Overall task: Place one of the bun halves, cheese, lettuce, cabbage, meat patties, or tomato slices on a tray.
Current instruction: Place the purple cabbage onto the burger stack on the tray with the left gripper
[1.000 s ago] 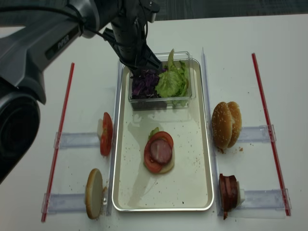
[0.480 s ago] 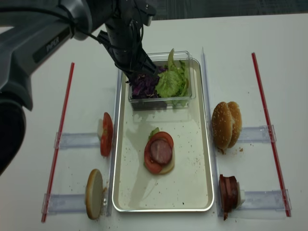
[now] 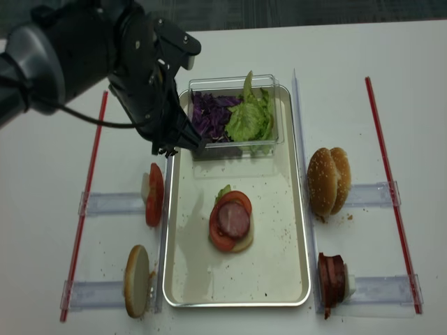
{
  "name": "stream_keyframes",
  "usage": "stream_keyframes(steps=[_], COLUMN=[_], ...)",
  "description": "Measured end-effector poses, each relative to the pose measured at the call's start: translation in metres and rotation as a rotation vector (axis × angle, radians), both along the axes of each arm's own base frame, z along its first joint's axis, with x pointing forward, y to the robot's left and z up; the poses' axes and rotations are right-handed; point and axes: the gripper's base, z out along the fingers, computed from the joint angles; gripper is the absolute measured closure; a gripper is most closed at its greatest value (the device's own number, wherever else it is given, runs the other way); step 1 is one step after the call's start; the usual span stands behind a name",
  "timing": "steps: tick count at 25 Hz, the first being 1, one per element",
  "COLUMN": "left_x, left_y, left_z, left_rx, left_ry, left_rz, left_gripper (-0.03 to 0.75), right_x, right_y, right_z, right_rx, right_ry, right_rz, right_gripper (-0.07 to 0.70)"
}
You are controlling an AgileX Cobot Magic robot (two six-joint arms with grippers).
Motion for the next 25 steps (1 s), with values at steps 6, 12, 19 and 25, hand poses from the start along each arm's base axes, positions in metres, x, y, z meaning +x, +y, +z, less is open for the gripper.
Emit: stream_keyframes(steps=[6,12,19,25], left_x=[-0.01,-0.014,-0.037,-0.057], left_y=[0.006,-0.003,-0.044,-0.076], left_z=[0.0,0.0,0.001,-0.01], left_rx=[-0.002,-0.039,-0.062,-0.057], left_ry=[0.001,0.004,-0.016,0.005], left_rz=[-0.001,-0.031,-0.179,-0.28], left_gripper=[0.725,0.725,0.725,0.725], right_x=[0.0,0.0,0.0,0.0], right_y=[0.0,0.0,0.0,0.0], right_z=[0.0,0.0,0.0,0.0], right_rx=[0.0,0.0,0.005,0.005], right_ry=[0.0,0.0,0.0,0.0], right_rz=[0.0,0.0,-0.003,-0.003], right_gripper=[-0.037,-0.037,-0.037,-0.037])
